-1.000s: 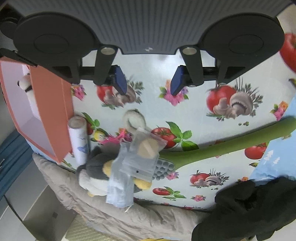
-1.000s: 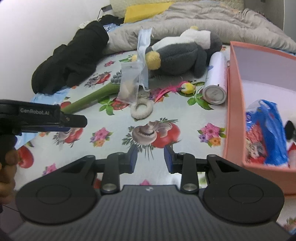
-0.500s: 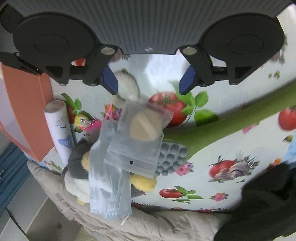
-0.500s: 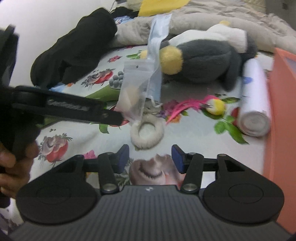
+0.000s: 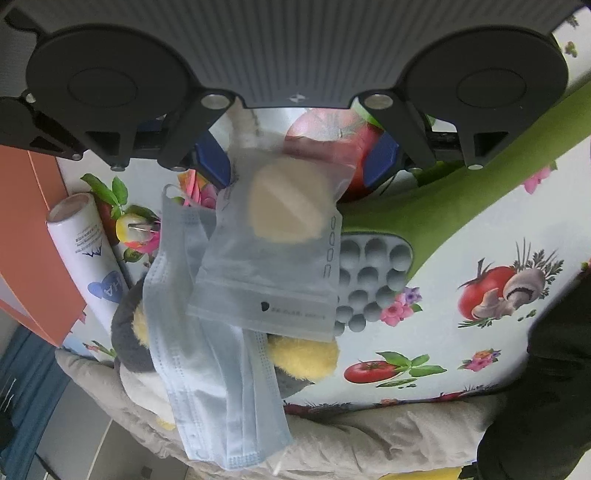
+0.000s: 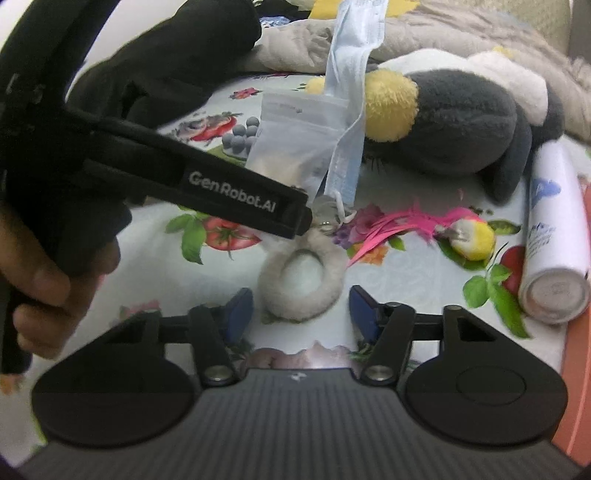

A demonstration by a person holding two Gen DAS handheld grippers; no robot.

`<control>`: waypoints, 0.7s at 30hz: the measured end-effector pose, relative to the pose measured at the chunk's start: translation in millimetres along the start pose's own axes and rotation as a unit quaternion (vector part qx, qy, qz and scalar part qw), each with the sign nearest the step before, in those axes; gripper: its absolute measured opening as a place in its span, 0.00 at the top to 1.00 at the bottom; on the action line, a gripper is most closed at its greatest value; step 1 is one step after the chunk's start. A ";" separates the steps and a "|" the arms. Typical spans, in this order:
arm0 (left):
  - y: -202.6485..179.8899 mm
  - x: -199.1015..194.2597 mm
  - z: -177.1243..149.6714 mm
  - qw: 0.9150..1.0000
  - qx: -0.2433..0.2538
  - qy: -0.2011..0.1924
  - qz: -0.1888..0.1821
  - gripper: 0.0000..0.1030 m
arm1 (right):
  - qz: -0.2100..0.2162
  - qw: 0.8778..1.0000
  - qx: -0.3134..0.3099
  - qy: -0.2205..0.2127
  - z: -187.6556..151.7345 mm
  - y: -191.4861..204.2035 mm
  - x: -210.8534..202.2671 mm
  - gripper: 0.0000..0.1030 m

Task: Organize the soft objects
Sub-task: 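Grasp the clear zip bag with the left tool while the right tool grasps the white hair tie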

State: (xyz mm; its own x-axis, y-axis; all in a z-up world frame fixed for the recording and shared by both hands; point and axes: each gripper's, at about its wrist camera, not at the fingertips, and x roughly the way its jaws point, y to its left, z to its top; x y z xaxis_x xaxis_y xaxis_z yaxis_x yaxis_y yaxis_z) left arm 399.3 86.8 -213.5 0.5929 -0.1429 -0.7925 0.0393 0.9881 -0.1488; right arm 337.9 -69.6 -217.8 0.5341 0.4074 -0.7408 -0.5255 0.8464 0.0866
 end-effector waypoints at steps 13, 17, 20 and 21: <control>0.2 -3.7 -5.7 1.000 -0.022 0.006 -0.019 0.70 | 0.002 1.000 0.016 0.014 3.0 -11.8 -12.5 0.83; -5.3 -14.3 -12.8 1.000 -0.024 0.009 -0.010 0.78 | -0.004 1.000 0.018 0.013 -3.3 -8.3 -25.9 0.83; -7.1 -27.1 -17.9 0.999 -0.037 0.005 -0.006 0.81 | -0.005 1.000 0.022 0.011 -8.1 -4.5 -36.4 0.83; -7.7 -31.5 -19.4 0.999 -0.041 0.004 -0.007 0.82 | -0.006 1.000 0.021 0.010 -10.1 -3.5 -40.3 0.83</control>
State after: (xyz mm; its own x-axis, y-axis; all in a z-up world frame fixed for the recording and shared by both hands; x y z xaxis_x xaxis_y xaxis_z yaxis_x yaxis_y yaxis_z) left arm 364.7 82.6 -198.9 0.5860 -0.1573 -0.7949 -0.0193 0.9780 -0.2077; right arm 311.5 -92.4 -194.9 0.5268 0.3899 -0.7552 -0.4907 0.8651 0.1043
